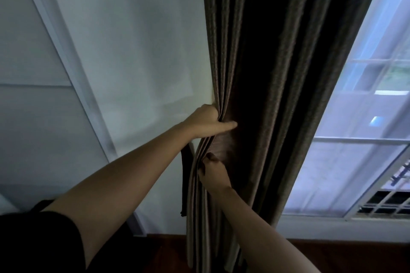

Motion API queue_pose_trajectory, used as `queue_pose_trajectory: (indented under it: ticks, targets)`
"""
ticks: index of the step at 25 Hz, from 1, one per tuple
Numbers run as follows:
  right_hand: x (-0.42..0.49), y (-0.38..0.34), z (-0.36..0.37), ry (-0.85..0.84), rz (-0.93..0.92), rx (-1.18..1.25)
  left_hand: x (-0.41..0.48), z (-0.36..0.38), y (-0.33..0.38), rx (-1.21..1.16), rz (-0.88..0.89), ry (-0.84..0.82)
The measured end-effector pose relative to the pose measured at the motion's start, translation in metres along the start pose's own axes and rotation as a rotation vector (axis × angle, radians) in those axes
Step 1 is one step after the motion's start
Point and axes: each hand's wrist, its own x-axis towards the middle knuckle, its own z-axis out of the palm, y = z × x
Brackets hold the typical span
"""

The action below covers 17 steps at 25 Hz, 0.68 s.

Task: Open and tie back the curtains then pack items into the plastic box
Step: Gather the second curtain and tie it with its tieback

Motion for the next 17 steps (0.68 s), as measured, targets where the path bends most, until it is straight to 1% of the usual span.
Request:
queue_pose_trajectory:
  ticks: [1,2,3,5,6,7,8,9,10,12,13,15,17]
  targets:
    - [-0.004,0.003,-0.002,0.033,-0.037,0.003,0.0,0.001,-0.001,0.033,-0.003,0.066]
    - [-0.008,0.01,-0.007,0.178,-0.059,-0.005,0.0,-0.001,-0.002,0.041,-0.014,0.094]
    - [-0.011,0.019,-0.015,0.426,-0.056,0.028,0.0,-0.005,-0.006,0.031,-0.027,0.088]
    - [-0.009,0.04,-0.041,0.96,0.014,0.214,-0.002,-0.014,-0.015,0.011,-0.048,0.019]
    - [-0.007,0.048,-0.059,1.079,0.05,0.336,-0.003,-0.018,-0.019,-0.006,-0.056,-0.017]
    - [-0.002,0.054,-0.074,1.084,0.08,0.453,-0.005,-0.02,-0.022,-0.029,-0.062,-0.035]
    - [0.004,0.059,-0.081,1.0,0.116,0.552,-0.006,-0.022,-0.025,-0.042,-0.066,-0.038]
    - [0.009,0.061,-0.081,0.873,0.134,0.588,-0.006,-0.021,-0.027,-0.048,-0.071,-0.031]
    - [0.011,0.06,-0.077,0.751,0.108,0.527,-0.006,-0.02,-0.027,-0.048,-0.074,-0.02]
    - [0.009,0.057,-0.054,0.56,-0.018,0.332,-0.003,-0.017,-0.024,-0.043,-0.073,-0.007]
    - [0.007,0.055,-0.042,0.48,-0.056,0.305,-0.002,-0.015,-0.022,-0.04,-0.067,-0.008]
    - [0.001,0.051,-0.024,0.343,-0.051,0.316,0.001,-0.01,-0.016,-0.053,-0.064,-0.022]
    - [-0.003,0.046,-0.012,0.263,-0.025,0.349,0.003,-0.003,-0.01,-0.081,-0.061,-0.042]
